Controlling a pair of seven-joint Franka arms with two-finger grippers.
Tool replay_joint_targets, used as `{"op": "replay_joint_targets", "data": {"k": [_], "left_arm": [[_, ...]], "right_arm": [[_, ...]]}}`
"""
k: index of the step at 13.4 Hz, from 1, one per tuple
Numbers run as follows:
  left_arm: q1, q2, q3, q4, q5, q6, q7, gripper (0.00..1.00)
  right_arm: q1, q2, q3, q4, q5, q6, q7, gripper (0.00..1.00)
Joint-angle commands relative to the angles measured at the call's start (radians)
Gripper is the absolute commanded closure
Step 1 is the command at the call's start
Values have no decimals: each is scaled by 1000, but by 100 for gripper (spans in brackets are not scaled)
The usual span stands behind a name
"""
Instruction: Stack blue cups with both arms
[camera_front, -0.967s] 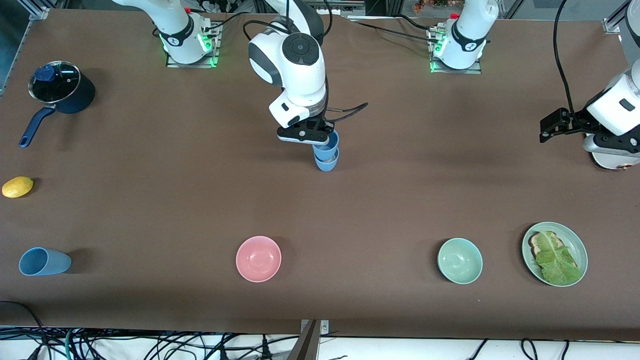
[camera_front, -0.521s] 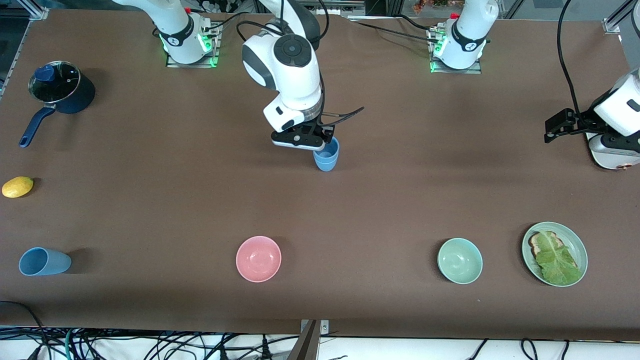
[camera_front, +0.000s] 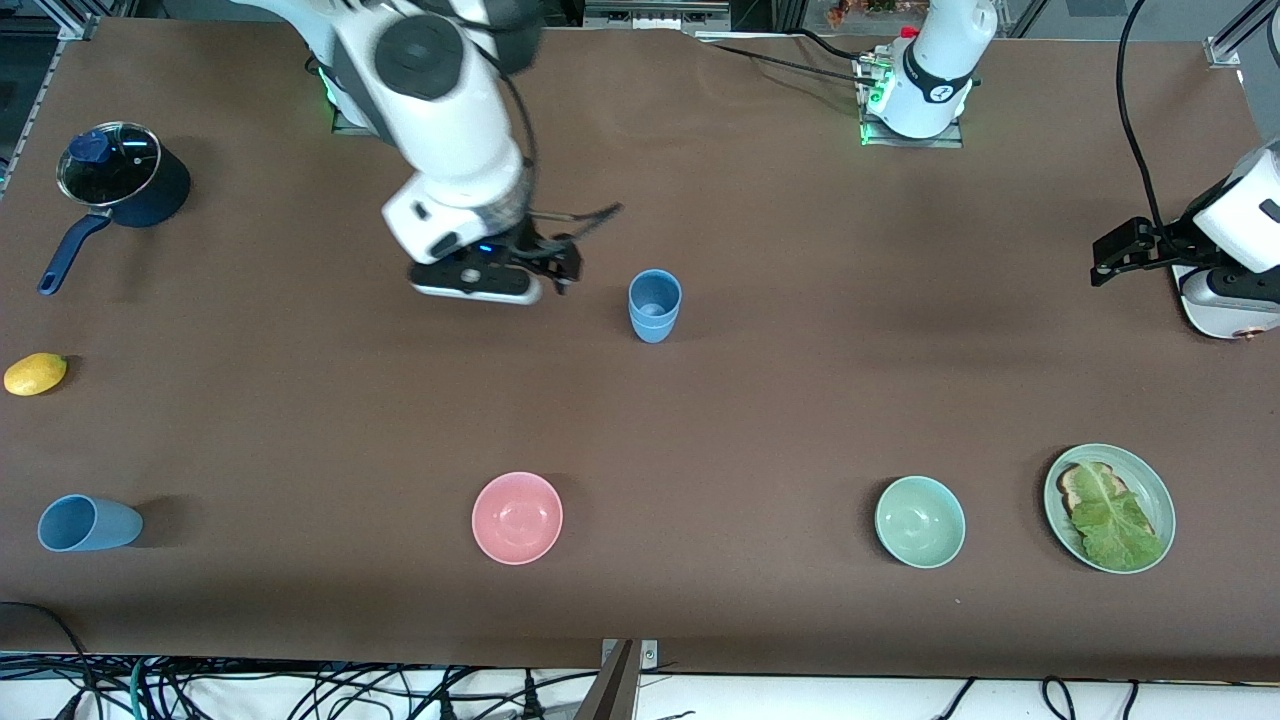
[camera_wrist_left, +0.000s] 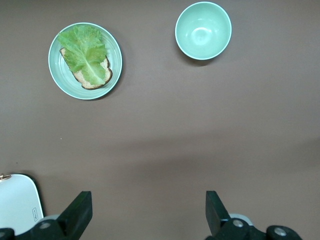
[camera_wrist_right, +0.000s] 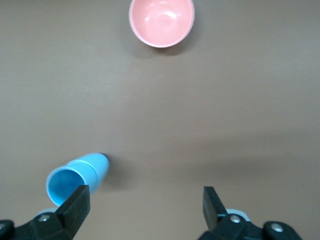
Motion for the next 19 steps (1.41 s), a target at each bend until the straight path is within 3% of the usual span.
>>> {"op": "replay_joint_targets", "data": {"k": [1,7,12,19], "left_arm": [[64,-20,-62,-21,-32,13,16,0],[61,-17,-64,-21,-32,13,14,0],[65,-12,-64,-19,-37,13,14,0],[65,-14,-64,27,-72,6,14,0]], "right_arm": [[-148,-108,18,-25,63,-131,-206,0],[-384,-240,-17,-30,52,-340,-577,0],[-438,-241,-87,-40,46,-342,-715,0],[-435,-221,-106,-27,14,-326,-716,0]]}}
